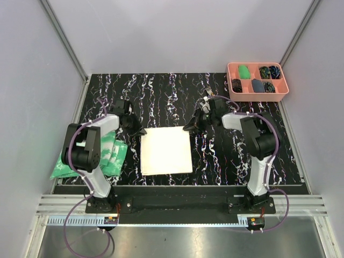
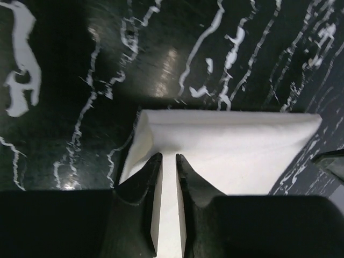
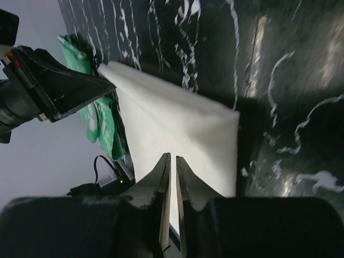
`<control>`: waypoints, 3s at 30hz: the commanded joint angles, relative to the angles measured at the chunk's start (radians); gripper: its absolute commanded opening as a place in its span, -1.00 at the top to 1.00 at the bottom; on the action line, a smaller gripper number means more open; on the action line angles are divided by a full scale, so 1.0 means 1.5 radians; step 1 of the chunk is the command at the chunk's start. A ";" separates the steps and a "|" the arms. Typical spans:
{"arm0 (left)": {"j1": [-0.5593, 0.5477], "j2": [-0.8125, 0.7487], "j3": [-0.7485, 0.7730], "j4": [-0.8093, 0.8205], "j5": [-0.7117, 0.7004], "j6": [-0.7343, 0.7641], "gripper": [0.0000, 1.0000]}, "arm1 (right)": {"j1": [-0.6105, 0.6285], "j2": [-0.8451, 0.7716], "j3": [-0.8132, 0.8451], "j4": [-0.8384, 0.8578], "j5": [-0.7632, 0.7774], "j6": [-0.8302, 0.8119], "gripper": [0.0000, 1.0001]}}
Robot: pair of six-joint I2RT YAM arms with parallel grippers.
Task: Fold the napkin into a case and place the utensils inside
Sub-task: Smooth out the square-folded napkin at the center of the board, then rotate the square-folded napkin at the center of the board, then move the square-folded napkin to the center of the board.
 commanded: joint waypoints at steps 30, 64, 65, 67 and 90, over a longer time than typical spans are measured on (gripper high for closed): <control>0.032 0.040 0.010 0.013 -0.002 0.010 0.62 | 0.133 -0.205 -0.099 -0.254 0.126 -0.148 0.26; -0.102 -0.395 -0.245 0.071 0.143 -0.065 0.39 | 0.018 -0.175 0.141 -0.447 0.377 -0.261 -0.99; -0.112 -0.368 -0.232 0.089 0.161 -0.057 0.43 | 0.014 -0.187 0.102 -0.439 0.349 -0.245 -0.99; -0.123 -0.287 -0.185 0.096 0.179 -0.025 0.51 | 0.014 -0.227 0.058 -0.408 0.282 -0.234 -0.99; -0.165 -0.187 -0.346 0.202 0.098 -0.034 0.70 | 0.009 -0.132 0.039 -0.396 0.437 -0.281 -0.13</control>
